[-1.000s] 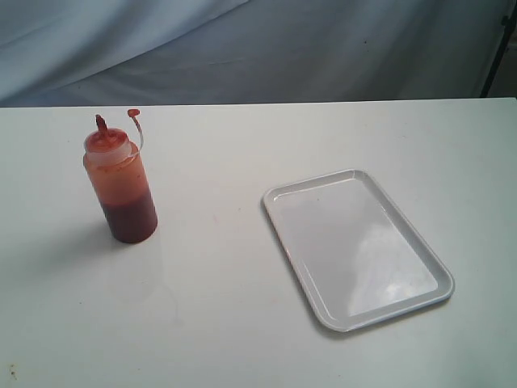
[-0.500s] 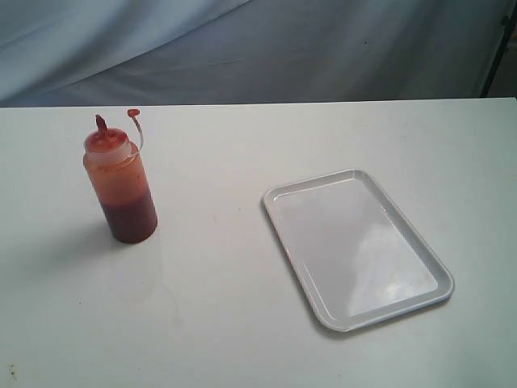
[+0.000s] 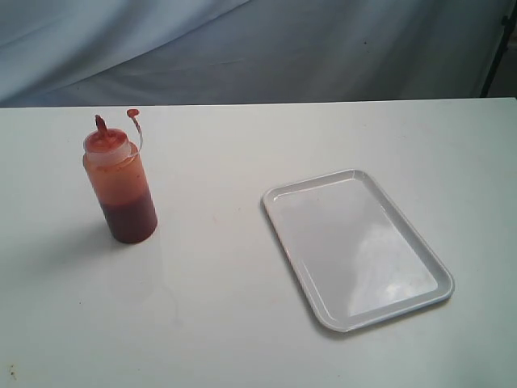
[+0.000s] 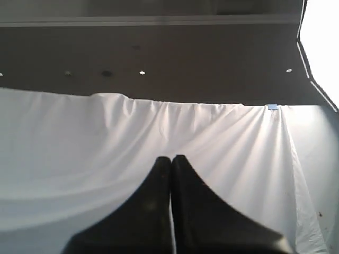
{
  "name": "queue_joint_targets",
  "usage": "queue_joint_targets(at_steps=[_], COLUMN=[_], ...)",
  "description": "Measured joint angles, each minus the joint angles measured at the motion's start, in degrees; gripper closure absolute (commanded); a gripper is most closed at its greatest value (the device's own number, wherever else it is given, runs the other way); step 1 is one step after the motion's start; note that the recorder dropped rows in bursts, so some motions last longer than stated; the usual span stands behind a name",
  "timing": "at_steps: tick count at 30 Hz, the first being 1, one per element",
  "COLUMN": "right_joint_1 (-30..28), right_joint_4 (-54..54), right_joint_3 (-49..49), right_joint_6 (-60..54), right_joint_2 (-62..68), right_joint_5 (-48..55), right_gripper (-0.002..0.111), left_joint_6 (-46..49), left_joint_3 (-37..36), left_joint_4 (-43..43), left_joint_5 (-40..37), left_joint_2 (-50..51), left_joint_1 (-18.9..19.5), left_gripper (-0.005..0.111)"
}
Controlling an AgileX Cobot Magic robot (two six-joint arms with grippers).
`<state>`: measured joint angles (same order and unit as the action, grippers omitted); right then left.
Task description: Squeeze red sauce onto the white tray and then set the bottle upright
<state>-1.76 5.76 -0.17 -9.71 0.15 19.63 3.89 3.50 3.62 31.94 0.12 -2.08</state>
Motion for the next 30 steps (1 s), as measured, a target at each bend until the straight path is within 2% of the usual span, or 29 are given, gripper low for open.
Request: queue_joint_targets(at_steps=[6, 10, 17, 25, 30], right_joint_1=[0.00, 0.00, 0.00, 0.00, 0.00], right_joint_4=[0.00, 0.00, 0.00, 0.00, 0.00], right_joint_3=[0.00, 0.00, 0.00, 0.00, 0.00], right_joint_6=[0.00, 0.00, 0.00, 0.00, 0.00], right_joint_2=[0.00, 0.00, 0.00, 0.00, 0.00], right_joint_5=[0.00, 0.00, 0.00, 0.00, 0.00], right_gripper=[0.108, 0.108, 0.108, 0.108, 0.108], left_joint_6=[14.19, 16.06, 10.75, 7.52, 5.85], left_joint_3=[12.77, 18.13, 19.00, 19.00, 19.00], left_joint_4=[0.00, 0.00, 0.00, 0.00, -0.64], left_joint_5=[-11.60, -15.22, -18.08, -16.75, -15.32], left_joint_2=[4.78, 12.96, 30.80, 48.80, 56.53], left_joint_1=[0.00, 0.00, 0.00, 0.00, 0.00], left_gripper=[0.107, 0.107, 0.106, 0.106, 0.106])
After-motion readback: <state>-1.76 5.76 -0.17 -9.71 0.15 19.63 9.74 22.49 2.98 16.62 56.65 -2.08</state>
